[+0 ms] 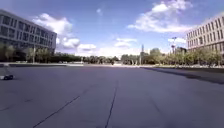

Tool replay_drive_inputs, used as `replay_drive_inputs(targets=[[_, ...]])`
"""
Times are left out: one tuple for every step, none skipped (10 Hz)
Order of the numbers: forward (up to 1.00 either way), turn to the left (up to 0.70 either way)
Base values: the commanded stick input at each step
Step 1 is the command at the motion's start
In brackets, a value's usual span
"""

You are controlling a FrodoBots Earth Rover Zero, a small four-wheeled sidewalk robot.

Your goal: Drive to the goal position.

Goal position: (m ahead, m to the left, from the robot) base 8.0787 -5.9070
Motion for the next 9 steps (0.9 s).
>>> replay_drive_inputs(targets=[[0.70,-0.14],[0.70,-0.14],[0.54,-0.34],[0.24,-0.68],[0.06,-0.70],[0.03,-0.73],[0.22,-0.88],[0.70,-0.14],[0.70,-0.14]])
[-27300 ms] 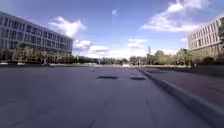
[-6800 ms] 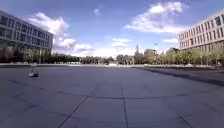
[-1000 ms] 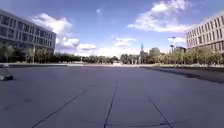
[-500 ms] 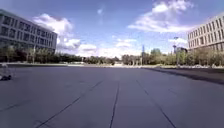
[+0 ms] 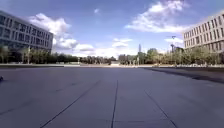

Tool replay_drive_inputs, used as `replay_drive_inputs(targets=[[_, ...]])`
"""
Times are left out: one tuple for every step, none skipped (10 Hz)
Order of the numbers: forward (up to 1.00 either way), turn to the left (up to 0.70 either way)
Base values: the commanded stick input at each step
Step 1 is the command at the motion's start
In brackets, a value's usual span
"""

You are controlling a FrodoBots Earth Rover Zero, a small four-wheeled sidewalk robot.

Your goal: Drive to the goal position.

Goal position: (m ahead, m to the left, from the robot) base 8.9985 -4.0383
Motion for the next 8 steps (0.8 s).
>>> replay_drive_inputs(targets=[[0.70,-0.14],[0.70,-0.14],[0.70,-0.14],[0.70,-0.14],[0.70,-0.14],[0.70,-0.14],[0.70,-0.14],[0.70,-0.14]])
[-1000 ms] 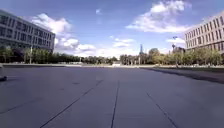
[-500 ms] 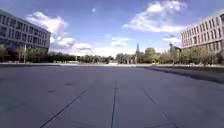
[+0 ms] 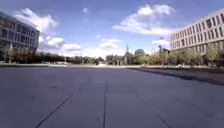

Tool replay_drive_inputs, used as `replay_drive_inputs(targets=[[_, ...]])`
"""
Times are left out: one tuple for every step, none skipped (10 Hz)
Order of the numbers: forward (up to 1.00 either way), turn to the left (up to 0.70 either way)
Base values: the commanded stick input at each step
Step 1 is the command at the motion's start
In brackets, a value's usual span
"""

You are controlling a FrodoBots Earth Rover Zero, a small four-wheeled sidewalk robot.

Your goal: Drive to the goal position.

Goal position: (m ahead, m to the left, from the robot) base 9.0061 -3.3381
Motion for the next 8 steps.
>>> replay_drive_inputs(targets=[[0.70,-0.14],[0.70,-0.14],[0.70,-0.14],[0.70,-0.14],[0.70,-0.14],[0.70,-0.14],[0.70,-0.14],[0.70,-0.14]])
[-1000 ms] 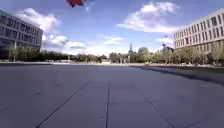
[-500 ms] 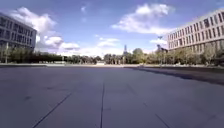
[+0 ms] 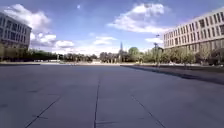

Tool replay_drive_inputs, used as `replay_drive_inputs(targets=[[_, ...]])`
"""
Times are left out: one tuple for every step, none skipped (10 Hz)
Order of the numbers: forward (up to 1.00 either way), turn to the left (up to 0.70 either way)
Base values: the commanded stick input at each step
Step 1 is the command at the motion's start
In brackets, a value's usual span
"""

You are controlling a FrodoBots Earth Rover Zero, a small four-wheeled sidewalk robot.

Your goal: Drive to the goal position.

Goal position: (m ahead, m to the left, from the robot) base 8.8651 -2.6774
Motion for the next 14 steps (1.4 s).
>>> replay_drive_inputs(targets=[[0.70,-0.14],[0.70,-0.14],[0.70,-0.14],[0.70,-0.14],[0.70,-0.14],[0.70,-0.14],[0.70,-0.14],[0.70,-0.14],[0.70,-0.14],[0.70,-0.14],[0.70,-0.14],[0.70,-0.14],[0.70,-0.14],[0.70,-0.14]])
